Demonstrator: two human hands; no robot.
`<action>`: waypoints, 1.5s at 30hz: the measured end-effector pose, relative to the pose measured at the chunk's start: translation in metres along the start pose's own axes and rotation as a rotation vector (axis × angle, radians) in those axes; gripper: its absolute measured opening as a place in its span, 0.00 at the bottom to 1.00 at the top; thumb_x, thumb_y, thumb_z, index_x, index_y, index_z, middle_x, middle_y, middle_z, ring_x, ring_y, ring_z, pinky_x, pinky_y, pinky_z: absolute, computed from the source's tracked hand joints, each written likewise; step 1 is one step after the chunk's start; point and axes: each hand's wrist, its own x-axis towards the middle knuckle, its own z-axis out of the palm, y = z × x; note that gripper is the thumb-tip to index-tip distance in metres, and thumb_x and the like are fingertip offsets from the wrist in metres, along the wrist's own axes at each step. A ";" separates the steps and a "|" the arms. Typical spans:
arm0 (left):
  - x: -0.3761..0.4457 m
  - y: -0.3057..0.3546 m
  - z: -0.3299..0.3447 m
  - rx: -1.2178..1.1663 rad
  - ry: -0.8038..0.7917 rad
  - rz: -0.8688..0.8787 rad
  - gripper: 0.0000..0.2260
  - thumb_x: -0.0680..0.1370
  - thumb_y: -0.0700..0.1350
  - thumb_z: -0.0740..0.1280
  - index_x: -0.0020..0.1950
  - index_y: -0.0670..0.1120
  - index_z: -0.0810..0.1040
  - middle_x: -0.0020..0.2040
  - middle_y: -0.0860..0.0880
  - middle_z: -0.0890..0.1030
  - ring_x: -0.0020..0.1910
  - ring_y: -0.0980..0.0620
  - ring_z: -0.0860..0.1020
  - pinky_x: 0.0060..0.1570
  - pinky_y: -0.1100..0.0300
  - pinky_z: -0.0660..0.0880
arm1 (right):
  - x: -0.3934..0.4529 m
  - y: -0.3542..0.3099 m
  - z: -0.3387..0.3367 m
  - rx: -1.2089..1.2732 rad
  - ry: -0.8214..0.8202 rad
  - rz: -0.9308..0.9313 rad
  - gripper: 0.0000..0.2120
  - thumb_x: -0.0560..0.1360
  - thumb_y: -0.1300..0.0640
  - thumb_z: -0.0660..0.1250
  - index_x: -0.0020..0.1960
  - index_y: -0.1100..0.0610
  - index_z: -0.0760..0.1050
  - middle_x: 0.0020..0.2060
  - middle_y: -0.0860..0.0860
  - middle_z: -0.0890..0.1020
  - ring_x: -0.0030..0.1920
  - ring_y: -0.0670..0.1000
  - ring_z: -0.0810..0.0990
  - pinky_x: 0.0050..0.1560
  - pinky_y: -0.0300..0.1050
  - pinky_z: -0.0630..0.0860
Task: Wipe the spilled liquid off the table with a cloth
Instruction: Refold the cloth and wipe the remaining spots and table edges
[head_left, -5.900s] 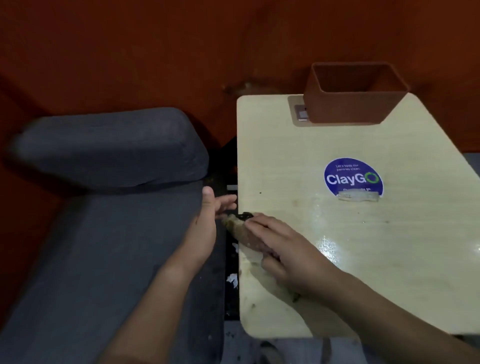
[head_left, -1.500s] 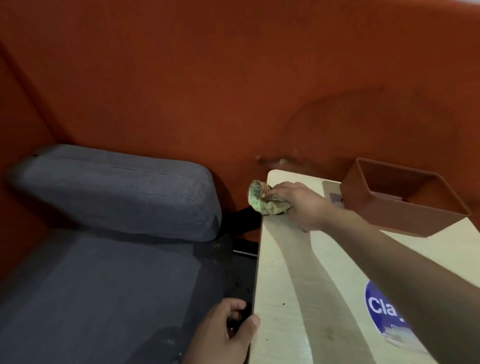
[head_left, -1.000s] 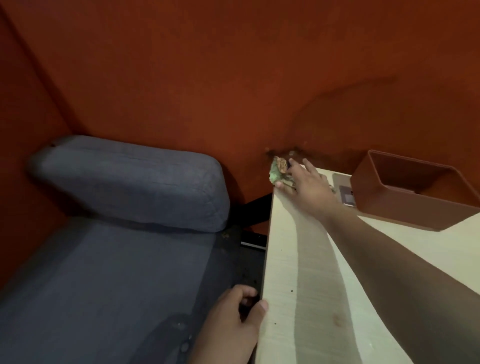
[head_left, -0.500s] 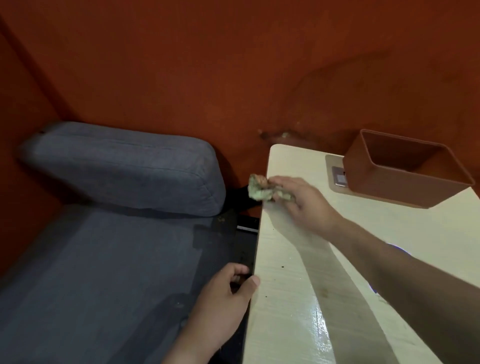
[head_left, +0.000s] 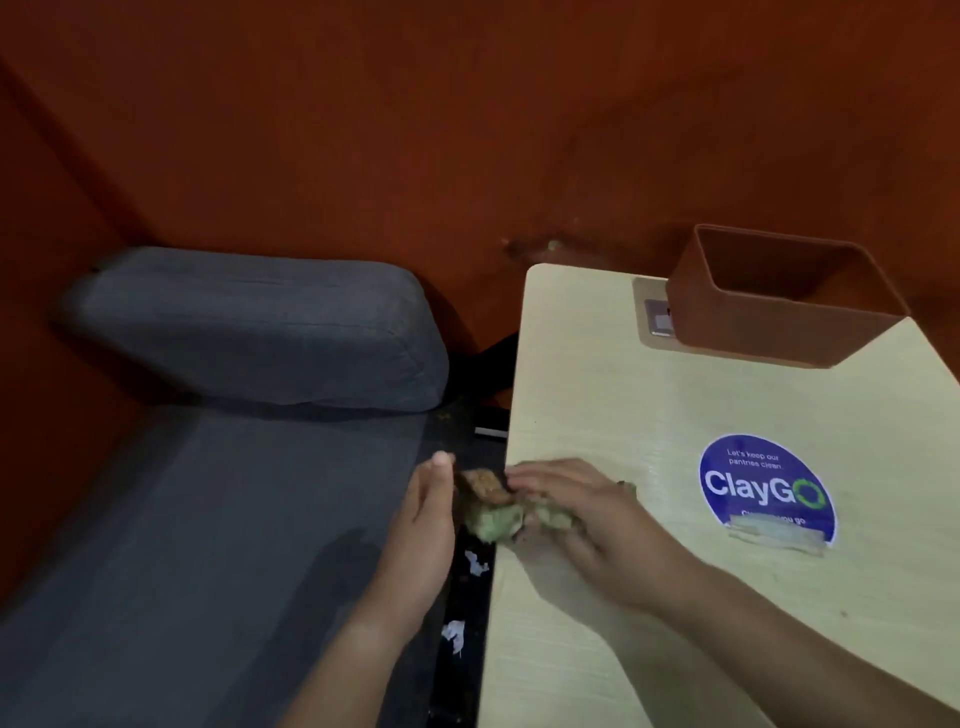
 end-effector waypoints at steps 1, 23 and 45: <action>0.001 0.001 -0.001 0.004 0.007 0.003 0.37 0.70 0.84 0.49 0.69 0.67 0.76 0.69 0.62 0.77 0.68 0.62 0.74 0.71 0.53 0.69 | 0.008 0.003 -0.011 0.070 0.060 0.055 0.18 0.82 0.53 0.65 0.71 0.54 0.78 0.67 0.43 0.80 0.69 0.43 0.75 0.71 0.36 0.67; 0.012 0.022 -0.002 0.459 -0.224 0.229 0.44 0.70 0.83 0.36 0.71 0.67 0.77 0.76 0.62 0.71 0.81 0.60 0.55 0.81 0.38 0.43 | -0.039 -0.028 -0.007 0.074 0.206 0.269 0.16 0.82 0.57 0.69 0.69 0.58 0.80 0.66 0.50 0.82 0.69 0.52 0.76 0.73 0.52 0.70; 0.001 0.061 0.011 1.257 -0.334 0.425 0.41 0.78 0.73 0.33 0.76 0.57 0.72 0.81 0.57 0.64 0.77 0.42 0.59 0.72 0.36 0.54 | -0.119 -0.094 0.048 -0.064 0.177 0.350 0.18 0.75 0.65 0.74 0.65 0.62 0.82 0.66 0.54 0.82 0.64 0.60 0.79 0.64 0.60 0.76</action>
